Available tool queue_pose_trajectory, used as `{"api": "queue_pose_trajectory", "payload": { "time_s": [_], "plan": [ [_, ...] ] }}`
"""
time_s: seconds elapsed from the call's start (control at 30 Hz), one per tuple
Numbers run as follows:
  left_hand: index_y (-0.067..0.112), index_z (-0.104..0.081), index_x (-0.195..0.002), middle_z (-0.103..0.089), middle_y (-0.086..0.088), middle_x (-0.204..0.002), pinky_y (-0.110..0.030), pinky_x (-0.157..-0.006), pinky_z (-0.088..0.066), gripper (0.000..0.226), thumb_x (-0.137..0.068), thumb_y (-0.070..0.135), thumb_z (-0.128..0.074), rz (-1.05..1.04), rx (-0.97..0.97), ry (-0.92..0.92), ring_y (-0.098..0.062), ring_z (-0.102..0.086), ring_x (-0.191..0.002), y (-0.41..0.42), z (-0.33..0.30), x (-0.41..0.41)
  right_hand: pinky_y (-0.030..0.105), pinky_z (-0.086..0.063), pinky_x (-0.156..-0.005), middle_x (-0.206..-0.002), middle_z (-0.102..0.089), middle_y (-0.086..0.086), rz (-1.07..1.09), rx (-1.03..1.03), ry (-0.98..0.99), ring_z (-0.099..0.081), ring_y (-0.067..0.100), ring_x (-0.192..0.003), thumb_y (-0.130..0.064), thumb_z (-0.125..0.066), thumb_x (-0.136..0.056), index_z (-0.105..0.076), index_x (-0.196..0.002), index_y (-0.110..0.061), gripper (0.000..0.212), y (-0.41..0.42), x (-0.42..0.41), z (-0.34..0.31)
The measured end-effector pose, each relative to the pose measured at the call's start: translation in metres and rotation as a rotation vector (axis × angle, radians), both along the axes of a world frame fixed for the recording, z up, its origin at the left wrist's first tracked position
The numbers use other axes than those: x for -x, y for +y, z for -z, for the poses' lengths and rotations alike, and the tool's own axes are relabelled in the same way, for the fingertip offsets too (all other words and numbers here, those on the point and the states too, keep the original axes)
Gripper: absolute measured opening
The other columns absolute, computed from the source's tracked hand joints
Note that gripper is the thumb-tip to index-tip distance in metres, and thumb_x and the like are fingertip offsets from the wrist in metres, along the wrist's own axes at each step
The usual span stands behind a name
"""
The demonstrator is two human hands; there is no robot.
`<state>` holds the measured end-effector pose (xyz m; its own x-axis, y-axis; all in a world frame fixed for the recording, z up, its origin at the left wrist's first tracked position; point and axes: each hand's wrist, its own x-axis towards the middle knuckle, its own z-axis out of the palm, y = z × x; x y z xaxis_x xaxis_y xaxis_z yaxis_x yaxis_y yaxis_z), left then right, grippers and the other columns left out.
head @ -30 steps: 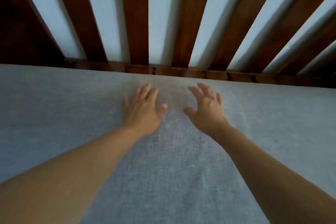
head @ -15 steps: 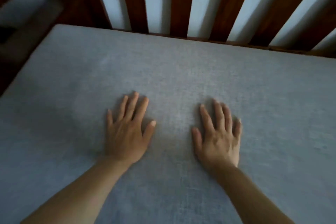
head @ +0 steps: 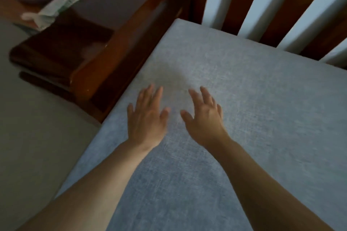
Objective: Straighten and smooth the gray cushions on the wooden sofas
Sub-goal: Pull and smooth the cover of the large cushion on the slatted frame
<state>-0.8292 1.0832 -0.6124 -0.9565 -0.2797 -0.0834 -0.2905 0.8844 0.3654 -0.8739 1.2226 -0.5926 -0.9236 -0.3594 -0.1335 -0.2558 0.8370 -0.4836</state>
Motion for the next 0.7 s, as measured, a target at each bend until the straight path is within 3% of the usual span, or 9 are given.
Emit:
{"api": "queue_pose_trajectory", "payload": {
  "time_s": [0.1, 0.17, 0.23, 0.3, 0.37, 0.43, 0.57, 0.63, 0.7],
  "plan": [
    [0.022, -0.013, -0.153, -0.004, 0.002, -0.161, -0.053, -0.116, -0.004, 0.058, -0.101, 0.035, -0.035, -0.059, 0.014, 0.152, -0.015, 0.002, -0.147, -0.022, -0.004, -0.056, 0.049, -0.013, -0.118, -0.157, -0.022, 0.01, 0.076, 0.181, 0.226, -0.017, 0.025, -0.145, -0.028, -0.051, -0.096, -0.034, -0.146, -0.017, 0.055, -0.022, -0.048, -0.02],
    [0.02, -0.021, -0.151, -0.013, -0.001, -0.16, -0.056, -0.113, -0.007, 0.056, -0.099, 0.035, -0.035, -0.146, -0.013, 0.21, -0.019, -0.009, -0.147, -0.026, 0.011, -0.097, 0.051, -0.014, -0.118, -0.155, -0.027, 0.01, 0.165, 0.184, 0.296, -0.019, 0.027, -0.145, -0.033, -0.047, -0.095, -0.038, -0.145, -0.018, 0.053, -0.02, -0.091, -0.004],
    [0.022, -0.028, -0.149, -0.021, -0.003, -0.158, -0.063, -0.11, -0.02, 0.058, -0.095, 0.043, -0.028, -0.127, 0.055, 0.056, -0.023, -0.021, -0.145, -0.021, 0.036, -0.136, 0.056, -0.013, -0.116, -0.159, -0.018, 0.007, -0.025, -0.026, 0.214, -0.009, 0.029, -0.147, -0.048, -0.037, -0.094, -0.029, -0.149, -0.024, 0.061, -0.015, -0.139, 0.035],
    [0.021, -0.033, -0.148, -0.026, -0.004, -0.156, -0.065, -0.105, -0.028, 0.062, -0.092, 0.047, -0.023, -0.048, 0.106, -0.064, -0.025, -0.025, -0.143, -0.019, 0.049, -0.151, 0.058, -0.012, -0.114, -0.157, -0.025, 0.008, -0.227, -0.182, 0.242, -0.013, 0.032, -0.146, -0.053, -0.042, -0.091, -0.034, -0.147, -0.024, 0.064, -0.005, -0.158, 0.063],
    [0.017, -0.034, -0.147, -0.026, -0.004, -0.156, -0.066, -0.109, -0.019, 0.061, -0.093, 0.044, -0.023, 0.0, 0.074, 0.029, -0.023, -0.023, -0.144, -0.007, 0.04, -0.151, 0.056, -0.01, -0.116, -0.151, -0.036, 0.013, -0.11, -0.107, 0.351, -0.026, 0.033, -0.142, -0.044, -0.057, -0.087, -0.045, -0.14, -0.016, 0.061, 0.014, -0.159, 0.055],
    [0.019, -0.029, -0.149, -0.02, -0.001, -0.158, -0.06, -0.112, -0.01, 0.058, -0.096, 0.042, -0.026, 0.03, 0.075, 0.103, -0.021, -0.017, -0.146, 0.02, 0.037, -0.16, 0.053, -0.009, -0.117, -0.152, -0.034, 0.012, 0.125, -0.004, 0.374, -0.025, 0.031, -0.143, -0.039, -0.049, -0.092, -0.044, -0.142, -0.015, 0.056, 0.059, -0.169, 0.042],
    [0.018, -0.033, -0.148, -0.023, -0.004, -0.157, -0.068, -0.104, -0.025, 0.064, -0.092, 0.049, -0.027, 0.19, 0.124, -0.005, -0.027, -0.025, -0.143, 0.1, 0.044, -0.178, 0.057, -0.021, -0.112, -0.157, -0.022, 0.005, 0.009, -0.176, 0.217, -0.019, 0.028, -0.145, -0.055, -0.036, -0.091, -0.036, -0.147, -0.022, 0.065, 0.144, -0.212, 0.053],
    [0.018, -0.03, -0.149, -0.022, -0.002, -0.158, -0.064, -0.108, -0.02, 0.062, -0.093, 0.045, -0.03, 0.304, 0.088, 0.065, -0.023, -0.022, -0.144, 0.141, 0.042, -0.17, 0.05, -0.014, -0.116, -0.154, -0.031, 0.009, 0.176, -0.137, 0.219, -0.025, 0.029, -0.143, -0.049, -0.038, -0.092, -0.043, -0.143, -0.017, 0.06, 0.186, -0.215, 0.055],
    [0.022, -0.026, -0.15, -0.019, 0.001, -0.159, -0.062, -0.109, -0.018, 0.06, -0.093, 0.043, -0.029, 0.338, 0.088, 0.074, -0.022, -0.017, -0.146, 0.187, 0.044, -0.165, 0.046, -0.008, -0.117, -0.156, -0.026, 0.008, 0.364, -0.179, 0.208, -0.022, 0.03, -0.144, -0.05, -0.032, -0.096, -0.037, -0.146, -0.019, 0.059, 0.231, -0.222, 0.05]
  ]
}}
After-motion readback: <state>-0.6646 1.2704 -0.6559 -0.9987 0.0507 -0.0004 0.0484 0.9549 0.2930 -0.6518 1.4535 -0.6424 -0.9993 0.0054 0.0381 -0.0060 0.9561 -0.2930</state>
